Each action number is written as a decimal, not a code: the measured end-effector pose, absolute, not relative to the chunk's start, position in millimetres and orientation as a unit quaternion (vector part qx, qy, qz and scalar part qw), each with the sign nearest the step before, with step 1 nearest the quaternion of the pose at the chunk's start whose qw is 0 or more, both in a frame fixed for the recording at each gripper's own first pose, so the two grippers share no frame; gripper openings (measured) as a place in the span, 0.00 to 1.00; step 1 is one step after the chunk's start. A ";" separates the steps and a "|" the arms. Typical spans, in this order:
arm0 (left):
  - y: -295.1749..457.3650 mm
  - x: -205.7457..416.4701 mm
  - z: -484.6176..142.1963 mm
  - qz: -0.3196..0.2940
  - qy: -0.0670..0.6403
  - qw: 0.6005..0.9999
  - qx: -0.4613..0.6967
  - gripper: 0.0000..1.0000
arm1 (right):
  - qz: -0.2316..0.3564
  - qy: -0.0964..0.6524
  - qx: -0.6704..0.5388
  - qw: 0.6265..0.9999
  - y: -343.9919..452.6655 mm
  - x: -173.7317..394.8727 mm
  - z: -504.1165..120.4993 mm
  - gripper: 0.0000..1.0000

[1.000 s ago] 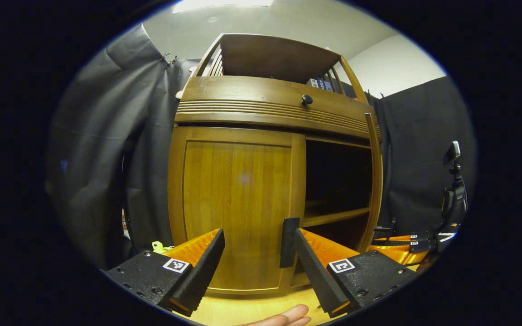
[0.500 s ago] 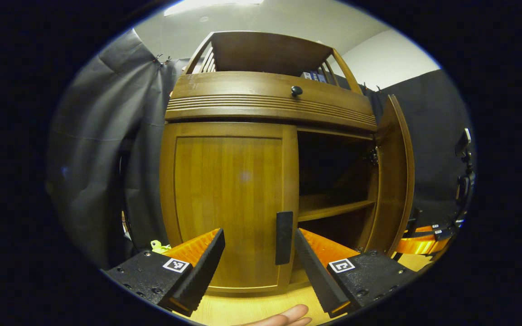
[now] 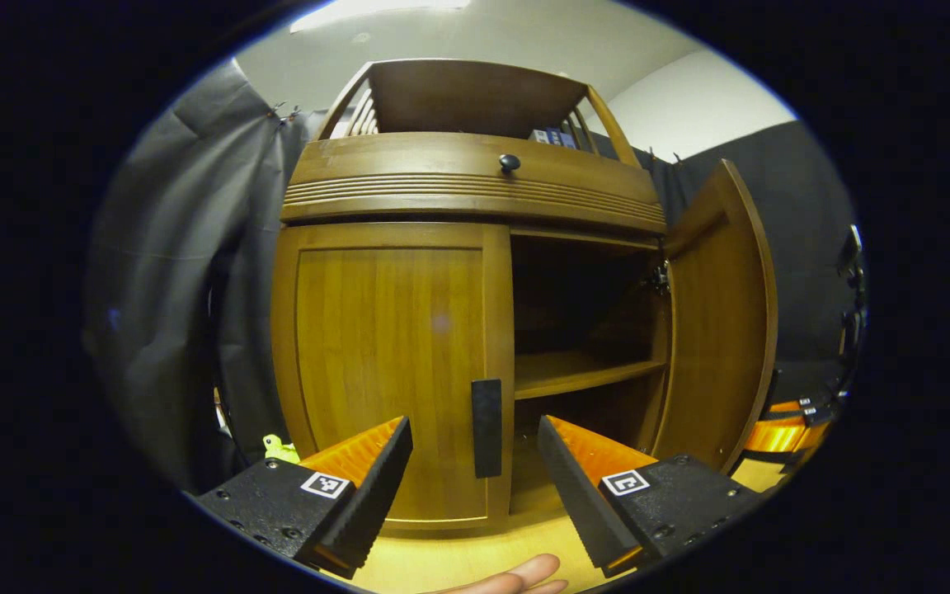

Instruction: Open the right door of the double-door shoe cabinet with the right hand, and open the left door with the left hand.

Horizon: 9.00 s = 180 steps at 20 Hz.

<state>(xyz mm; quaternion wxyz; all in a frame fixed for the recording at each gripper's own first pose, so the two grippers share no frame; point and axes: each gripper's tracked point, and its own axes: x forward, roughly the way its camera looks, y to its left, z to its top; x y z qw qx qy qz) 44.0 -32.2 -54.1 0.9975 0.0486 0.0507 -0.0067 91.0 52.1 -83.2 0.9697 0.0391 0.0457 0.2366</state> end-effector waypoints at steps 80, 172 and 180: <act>-15.8 9.0 -144.8 -0.129 0.140 0.981 0.036 0.34 | -0.079 -0.054 0.052 0.994 -85.0 -130.8 -61.9 0.99; -111.5 -57.4 -4.7 -0.076 0.012 0.997 0.014 0.93 | -0.020 -0.078 0.038 0.996 -24.4 -76.0 0.5 0.99; -113.0 -33.0 -17.2 -0.089 0.012 0.996 0.024 0.92 | -0.016 -0.108 0.015 0.994 6.8 -59.9 21.8 0.99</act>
